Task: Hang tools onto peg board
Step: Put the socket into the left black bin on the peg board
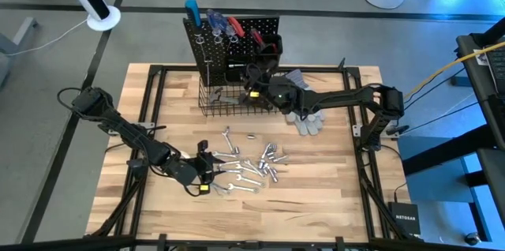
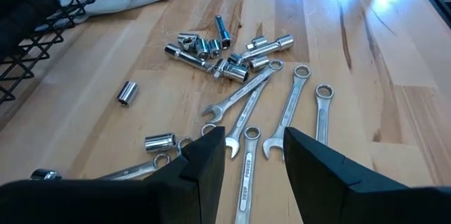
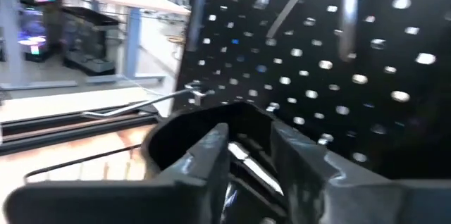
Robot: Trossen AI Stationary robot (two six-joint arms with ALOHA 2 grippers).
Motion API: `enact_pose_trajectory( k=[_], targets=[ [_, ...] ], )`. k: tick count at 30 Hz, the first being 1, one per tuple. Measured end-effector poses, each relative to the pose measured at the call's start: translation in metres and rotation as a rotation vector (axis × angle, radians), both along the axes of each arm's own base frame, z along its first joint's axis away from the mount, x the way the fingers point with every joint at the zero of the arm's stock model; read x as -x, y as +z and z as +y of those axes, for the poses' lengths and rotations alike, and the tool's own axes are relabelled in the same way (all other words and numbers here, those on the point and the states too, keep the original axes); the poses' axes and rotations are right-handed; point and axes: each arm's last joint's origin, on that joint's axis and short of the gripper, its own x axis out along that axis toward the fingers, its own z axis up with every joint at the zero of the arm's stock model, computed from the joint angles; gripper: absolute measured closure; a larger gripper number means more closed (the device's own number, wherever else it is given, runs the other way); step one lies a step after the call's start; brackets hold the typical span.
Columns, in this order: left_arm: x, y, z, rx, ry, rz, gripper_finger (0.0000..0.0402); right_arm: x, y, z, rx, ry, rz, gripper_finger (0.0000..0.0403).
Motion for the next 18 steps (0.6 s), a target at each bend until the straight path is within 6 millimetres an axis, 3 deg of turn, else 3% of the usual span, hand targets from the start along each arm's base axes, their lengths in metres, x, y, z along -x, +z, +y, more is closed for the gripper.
enact_pose_trajectory(
  k=[4, 8, 13, 18],
  targets=[
    [0.0, 0.0, 0.0, 0.006, 0.004, 0.0, 0.0265, 0.001, 0.0, -0.001, 0.004, -0.069, 0.001, 0.0252],
    [0.0, 0.0, 0.0, 0.009, 0.006, 0.001, 0.0265, 0.002, 0.003, 0.014, 0.006, -0.042, 0.025, 0.0237],
    [0.001, 0.0, 0.0, 0.017, 0.009, 0.003, 0.0265, 0.015, 0.017, 0.06, 0.026, 0.086, 0.132, 0.0237],
    [0.001, 0.0, 0.0, 0.039, 0.022, 0.0, 0.0265, 0.048, 0.026, 0.118, -0.006, 0.255, 0.313, 0.0239]
  ],
)
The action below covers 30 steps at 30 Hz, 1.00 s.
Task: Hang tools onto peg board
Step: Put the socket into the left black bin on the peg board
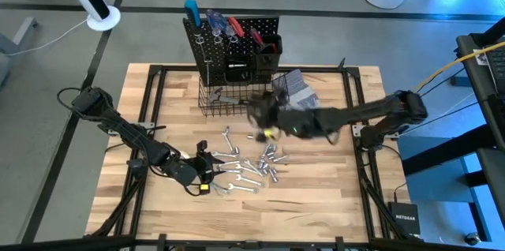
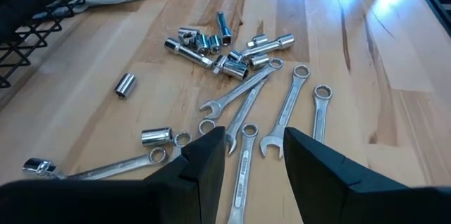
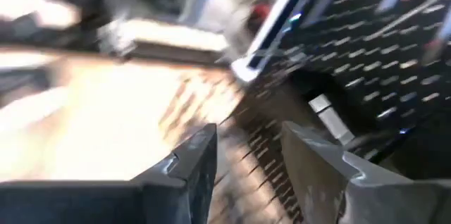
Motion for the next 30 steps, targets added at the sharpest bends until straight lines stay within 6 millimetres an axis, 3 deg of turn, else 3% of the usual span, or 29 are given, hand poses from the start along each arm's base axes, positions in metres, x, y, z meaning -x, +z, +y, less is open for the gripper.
enact_pose_trajectory(
  k=[4, 8, 14, 18, 22, 26, 30],
  targets=[
    [0.0, 0.001, 0.0, 0.006, 0.001, -0.007, 0.0265, 0.029, -0.007, 0.043, -0.094, 0.086, 0.143, 0.0239],
    [-0.003, 0.005, -0.001, 0.044, 0.009, -0.054, 0.0265, 0.055, -0.028, 0.085, -0.179, 0.175, 0.261, 0.0239],
    [-0.011, 0.012, 0.004, 0.002, -0.008, -0.119, 0.0265, 0.087, -0.073, 0.126, -0.189, 0.176, 0.201, 0.0239],
    [-0.02, 0.015, 0.019, 0.016, 0.056, -0.153, 0.0259, 0.099, -0.096, 0.131, -0.176, 0.139, 0.104, 0.0239],
    [-0.027, 0.012, 0.039, 0.07, 0.12, -0.118, 0.0223, 0.102, -0.11, 0.127, -0.197, 0.137, 0.064, 0.024],
    [-0.034, 0.01, 0.059, 0.144, 0.14, -0.069, 0.018, 0.098, -0.116, 0.117, -0.153, 0.111, 0.084, 0.024],
    [-0.046, 0.007, 0.064, 0.098, 0.179, 0.037, 0.0168, 0.092, -0.117, 0.107, -0.155, 0.084, 0.095, 0.024]
  ],
)
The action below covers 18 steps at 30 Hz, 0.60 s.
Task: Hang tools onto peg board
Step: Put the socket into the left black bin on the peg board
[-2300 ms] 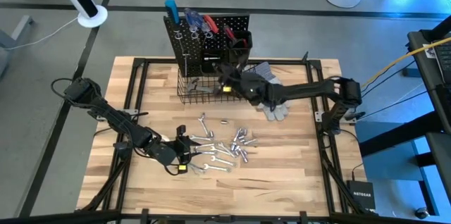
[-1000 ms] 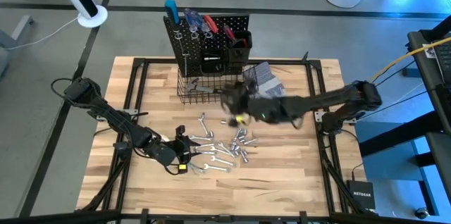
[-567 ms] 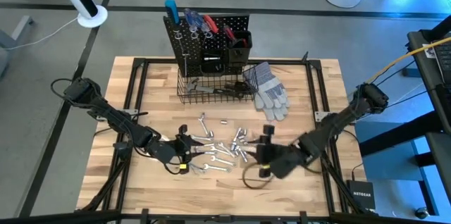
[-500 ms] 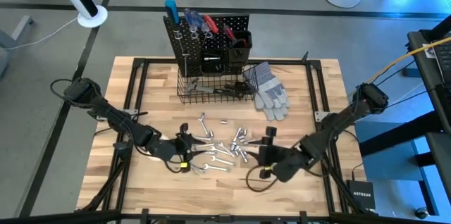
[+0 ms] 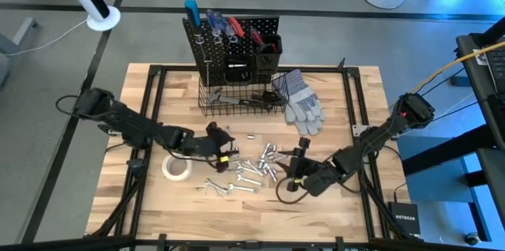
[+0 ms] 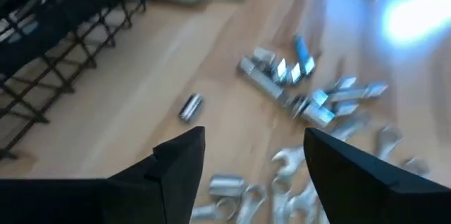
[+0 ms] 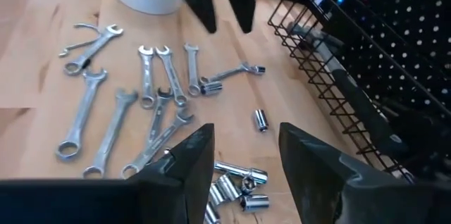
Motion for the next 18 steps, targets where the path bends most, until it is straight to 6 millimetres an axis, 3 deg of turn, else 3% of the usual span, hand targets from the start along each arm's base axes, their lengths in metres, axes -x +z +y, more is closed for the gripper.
enact_pose_trajectory(
  k=[6, 18],
  targets=[
    [-0.023, -0.024, 0.002, -0.063, 0.028, 0.244, 0.0167, -0.005, -0.001, -0.006, -0.069, -0.008, 0.005, 0.024],
    [-0.036, -0.046, 0.019, 0.013, 0.021, 0.31, 0.0167, -0.004, -0.002, -0.005, -0.142, -0.004, 0.008, 0.024]
  ],
)
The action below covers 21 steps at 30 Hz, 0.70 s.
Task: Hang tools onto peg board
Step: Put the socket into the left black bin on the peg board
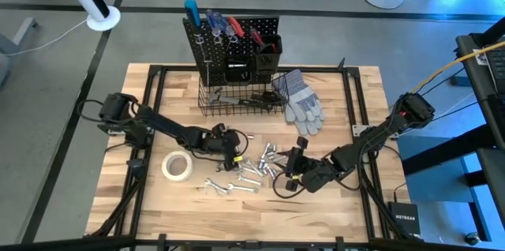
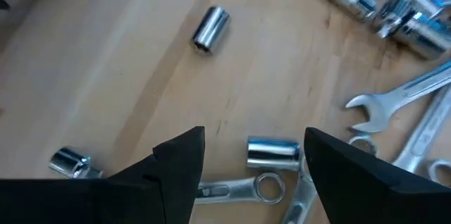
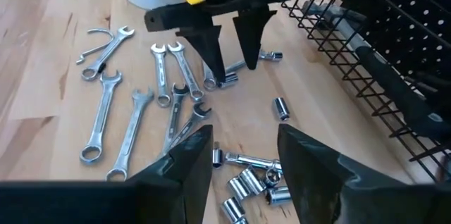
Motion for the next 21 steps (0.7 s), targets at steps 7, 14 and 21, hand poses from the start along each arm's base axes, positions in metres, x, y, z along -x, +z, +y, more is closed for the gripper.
enact_pose_trajectory(
  k=[7, 14, 21],
  targets=[
    [-0.002, -0.009, 0.002, 0.035, -0.001, 0.031, 0.0167, 0.0, -0.001, 0.0, -0.01, 0.017, 0.015, 0.024],
    [-0.003, -0.009, 0.003, 0.013, 0.005, 0.021, 0.0182, 0.001, -0.002, -0.001, 0.011, 0.014, 0.03, 0.024],
    [0.001, -0.013, 0.007, 0.023, 0.017, 0.026, 0.0235, 0.002, -0.002, -0.001, 0.02, 0.008, 0.031, 0.024]
  ],
)
